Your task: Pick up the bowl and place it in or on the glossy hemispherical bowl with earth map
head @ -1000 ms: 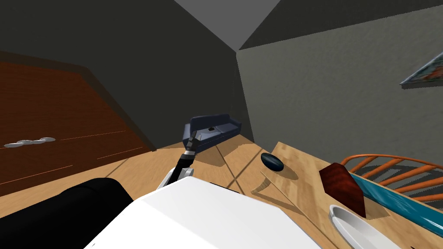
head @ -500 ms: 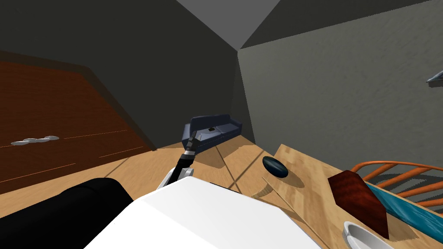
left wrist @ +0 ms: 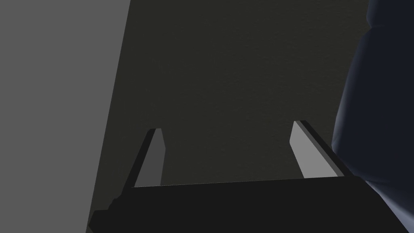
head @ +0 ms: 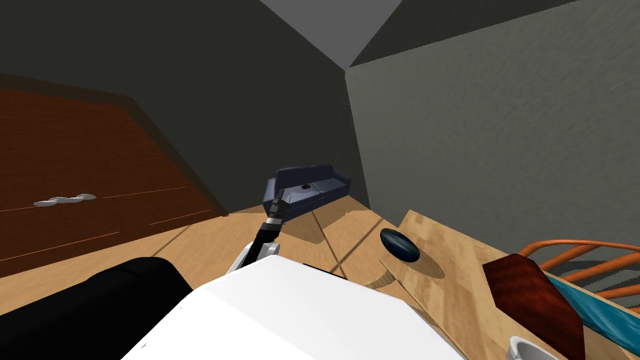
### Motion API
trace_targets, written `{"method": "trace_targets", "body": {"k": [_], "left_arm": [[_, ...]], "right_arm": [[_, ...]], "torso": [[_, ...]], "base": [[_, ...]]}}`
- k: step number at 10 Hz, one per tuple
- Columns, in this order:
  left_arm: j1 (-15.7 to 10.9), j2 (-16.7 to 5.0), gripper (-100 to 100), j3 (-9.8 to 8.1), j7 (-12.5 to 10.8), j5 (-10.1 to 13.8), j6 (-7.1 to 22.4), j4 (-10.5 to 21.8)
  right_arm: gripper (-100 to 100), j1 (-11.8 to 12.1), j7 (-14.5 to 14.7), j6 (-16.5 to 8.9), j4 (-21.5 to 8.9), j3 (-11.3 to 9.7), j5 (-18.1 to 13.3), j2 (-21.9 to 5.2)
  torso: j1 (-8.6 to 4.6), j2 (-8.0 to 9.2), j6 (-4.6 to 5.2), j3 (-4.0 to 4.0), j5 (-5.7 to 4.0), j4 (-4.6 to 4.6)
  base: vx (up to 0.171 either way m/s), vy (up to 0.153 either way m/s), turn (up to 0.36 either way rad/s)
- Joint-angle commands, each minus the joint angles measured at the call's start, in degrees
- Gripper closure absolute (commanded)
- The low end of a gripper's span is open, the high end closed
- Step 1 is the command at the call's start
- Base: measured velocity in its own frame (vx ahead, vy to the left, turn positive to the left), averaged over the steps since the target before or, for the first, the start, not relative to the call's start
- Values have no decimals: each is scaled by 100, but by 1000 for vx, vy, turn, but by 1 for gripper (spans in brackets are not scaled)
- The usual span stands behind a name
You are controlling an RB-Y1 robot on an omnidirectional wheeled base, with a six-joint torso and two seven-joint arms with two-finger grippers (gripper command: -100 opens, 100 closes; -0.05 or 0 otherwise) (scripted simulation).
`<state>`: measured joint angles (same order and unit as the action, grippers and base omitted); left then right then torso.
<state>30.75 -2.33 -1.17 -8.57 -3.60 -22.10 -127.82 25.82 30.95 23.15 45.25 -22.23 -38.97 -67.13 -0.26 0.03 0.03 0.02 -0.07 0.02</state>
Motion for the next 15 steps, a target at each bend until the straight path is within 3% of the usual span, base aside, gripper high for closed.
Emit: {"method": "trace_targets", "body": {"k": [1, 2, 6, 7, 8, 9, 10, 11, 13, 14, 15], "left_arm": [[0, 0, 0, 0, 0, 0, 0, 0], [0, 0, 0, 0, 0, 0, 0, 0], [0, 1, 0, 0, 0, 0, 0, 0], [0, 1, 0, 0, 0, 0, 0, 0], [0, 1, 0, 0, 0, 0, 0, 0], [1, 1, 0, 0, 0, 0, 0, 0], [0, 1, 0, 1, 0, 0, 0, 0], [0, 1, 0, 0, 0, 0, 0, 0], [0, 1, 0, 1, 0, 0, 0, 0], [0, 1, 0, 1, 0, 0, 0, 0], [0, 1, 0, 1, 0, 0, 0, 0]], "right_arm": [[-100, 0, 0, 0, 0, 0, 0, 0], [100, -5, 11, -12, -8, -1, -2, 11], [100, -4, 9, -9, -7, -2, -1, 12], [0, -4, 9, -8, -7, -3, -1, 13], [100, 16, -46, 113, 27, 12, 15, -163], [100, -16, -16, 59, -8, -4, 3, -80], [0, -15, -23, 78, -12, -3, 3, -94], [100, -28, -27, 64, -50, 63, -27, -251], [100, -31, -30, 64, -72, 105, -58, -365], [100, -31, -37, 77, -115, 196, -147, -641], [100, -31, -37, 77, -115, 196, -147, -641]], "torso": [[0, 0, 0, 0, 0, 0], [8, 1, 2, 1, 2, 0], [24, 3, 1, 2, 8, 1], [26, 3, 1, 2, 10, 1], [28, 4, 1, 2, 12, 1], [47, 5, 6, 3, 21, 1], [47, 5, 3, 4, 20, 2], [41, 5, 2, 4, 21, 3], [62, 14, 2, 10, 38, 6], [67, 11, 2, 8, 35, 6], [86, 5, 0, 6, 49, 6]], "base": [[4, -35, 20], [1, -6, -2], [0, 0, 0], [0, 0, 0], [2, 48, -85], [1, 29, -30], [0, 0, 0], [-12, 28, -16], [-19, 52, -18], [7, 102, -31], [-12, 91, -24]]}}
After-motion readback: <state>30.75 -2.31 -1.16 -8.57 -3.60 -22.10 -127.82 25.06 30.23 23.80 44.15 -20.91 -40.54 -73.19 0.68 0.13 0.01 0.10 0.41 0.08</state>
